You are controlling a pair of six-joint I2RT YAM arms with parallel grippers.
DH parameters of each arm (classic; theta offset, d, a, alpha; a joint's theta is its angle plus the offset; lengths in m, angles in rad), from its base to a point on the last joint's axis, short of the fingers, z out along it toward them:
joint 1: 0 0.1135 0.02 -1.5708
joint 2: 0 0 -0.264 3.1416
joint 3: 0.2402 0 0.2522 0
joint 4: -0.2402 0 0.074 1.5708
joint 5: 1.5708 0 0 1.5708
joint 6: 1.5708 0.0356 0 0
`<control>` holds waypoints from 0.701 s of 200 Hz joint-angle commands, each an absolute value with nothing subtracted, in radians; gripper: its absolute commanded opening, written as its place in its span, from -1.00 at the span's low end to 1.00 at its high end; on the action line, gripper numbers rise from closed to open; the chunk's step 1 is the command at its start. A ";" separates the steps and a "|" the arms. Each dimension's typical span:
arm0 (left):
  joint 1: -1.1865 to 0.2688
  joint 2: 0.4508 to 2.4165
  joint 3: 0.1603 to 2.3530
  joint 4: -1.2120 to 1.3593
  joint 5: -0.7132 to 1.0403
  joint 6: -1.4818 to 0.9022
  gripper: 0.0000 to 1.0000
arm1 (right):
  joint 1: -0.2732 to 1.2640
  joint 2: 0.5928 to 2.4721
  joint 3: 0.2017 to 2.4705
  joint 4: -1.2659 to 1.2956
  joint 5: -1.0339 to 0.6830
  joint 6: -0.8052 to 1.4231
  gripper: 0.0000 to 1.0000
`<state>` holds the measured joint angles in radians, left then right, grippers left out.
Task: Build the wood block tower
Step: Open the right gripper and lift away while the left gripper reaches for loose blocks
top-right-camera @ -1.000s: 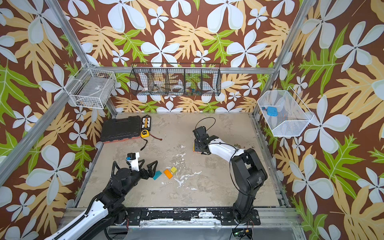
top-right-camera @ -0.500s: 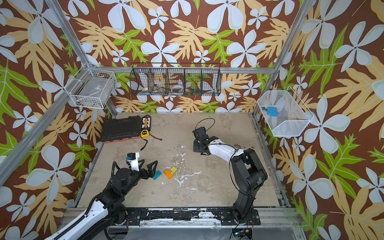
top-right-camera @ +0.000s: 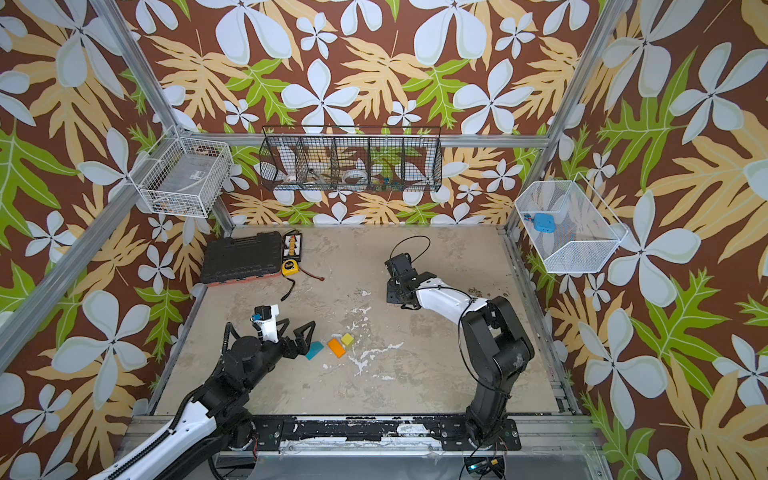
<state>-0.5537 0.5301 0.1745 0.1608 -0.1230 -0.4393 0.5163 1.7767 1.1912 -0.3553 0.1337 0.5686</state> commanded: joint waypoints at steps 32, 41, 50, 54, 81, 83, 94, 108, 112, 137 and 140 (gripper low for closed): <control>-0.554 0.523 0.173 0.186 -0.124 -0.435 1.00 | 0.552 1.620 1.122 -0.399 0.312 0.602 0.20; -0.554 0.520 0.173 0.181 -0.128 -0.436 1.00 | 0.578 1.576 1.101 -0.403 0.359 0.613 0.26; -0.554 0.514 0.172 0.180 -0.130 -0.437 1.00 | 0.611 1.530 1.076 -0.397 0.393 0.619 0.31; -0.554 0.514 0.170 0.179 -0.132 -0.437 1.00 | 0.628 1.511 1.064 -0.392 0.403 0.621 0.33; -0.553 0.495 0.176 0.157 -0.200 -0.451 1.00 | 0.719 1.388 0.987 -0.350 0.418 0.631 0.34; -0.554 0.492 0.175 0.158 -0.203 -0.451 1.00 | 0.724 1.377 0.979 -0.345 0.419 0.631 0.35; -0.554 0.480 0.173 0.172 -0.198 -0.440 1.00 | 0.729 1.315 0.924 -0.303 0.409 0.628 0.40; -0.554 0.453 0.168 0.189 -0.142 -0.420 1.00 | 0.729 1.229 0.846 -0.243 0.429 0.626 0.46; -0.554 0.444 0.164 0.194 -0.124 -0.430 1.00 | 0.728 1.206 0.828 -0.232 0.442 0.625 0.47; -0.554 0.446 0.119 0.294 0.042 -0.436 0.98 | 0.714 1.042 0.720 -0.173 0.537 0.612 0.55; -0.554 0.459 0.123 0.288 0.046 -0.429 0.96 | 0.705 1.022 0.708 -0.165 0.544 0.611 0.57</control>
